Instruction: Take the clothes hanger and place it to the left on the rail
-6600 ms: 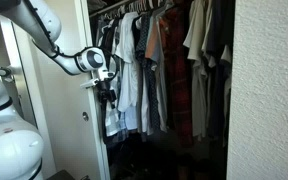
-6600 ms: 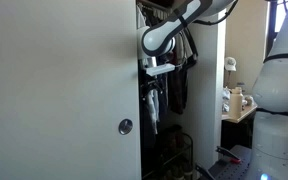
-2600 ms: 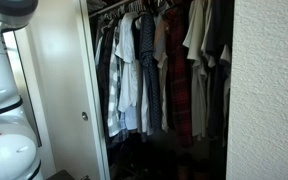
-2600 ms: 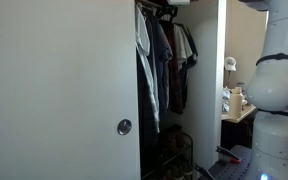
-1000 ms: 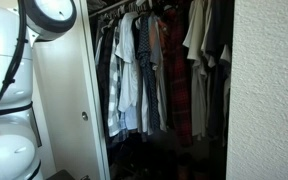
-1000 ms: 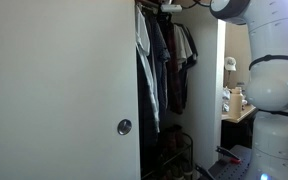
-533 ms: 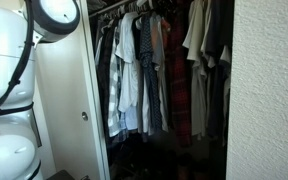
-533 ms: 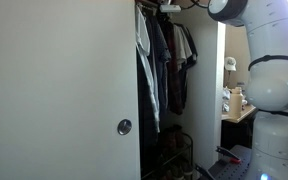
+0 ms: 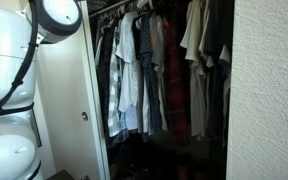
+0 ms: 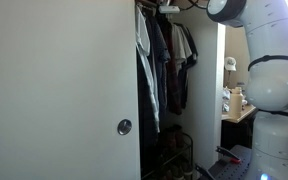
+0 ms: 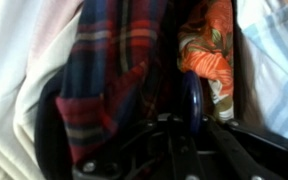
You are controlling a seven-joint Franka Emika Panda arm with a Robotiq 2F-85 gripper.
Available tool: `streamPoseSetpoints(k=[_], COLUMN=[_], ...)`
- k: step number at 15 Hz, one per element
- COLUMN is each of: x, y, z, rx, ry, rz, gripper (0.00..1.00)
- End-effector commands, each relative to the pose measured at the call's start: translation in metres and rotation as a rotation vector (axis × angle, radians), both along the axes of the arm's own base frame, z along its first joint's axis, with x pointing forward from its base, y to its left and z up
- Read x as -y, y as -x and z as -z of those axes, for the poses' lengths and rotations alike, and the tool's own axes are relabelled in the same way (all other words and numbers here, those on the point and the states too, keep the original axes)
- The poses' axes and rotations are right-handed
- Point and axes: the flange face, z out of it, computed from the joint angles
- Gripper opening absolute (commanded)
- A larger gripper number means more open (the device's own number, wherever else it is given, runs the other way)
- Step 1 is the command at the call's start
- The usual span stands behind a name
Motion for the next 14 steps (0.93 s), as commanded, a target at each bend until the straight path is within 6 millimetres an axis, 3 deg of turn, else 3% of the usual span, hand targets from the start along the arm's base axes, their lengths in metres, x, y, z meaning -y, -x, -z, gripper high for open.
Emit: streamPoseSetpoints(k=[1,14], x=[0.004,-0.008], y=[-0.006,-0.006], z=[0.004,-0.009], rx=[0.007,0.118], ry=[-0.007,0.028], rz=[0.003,-0.031], gripper=[0.03,0.03])
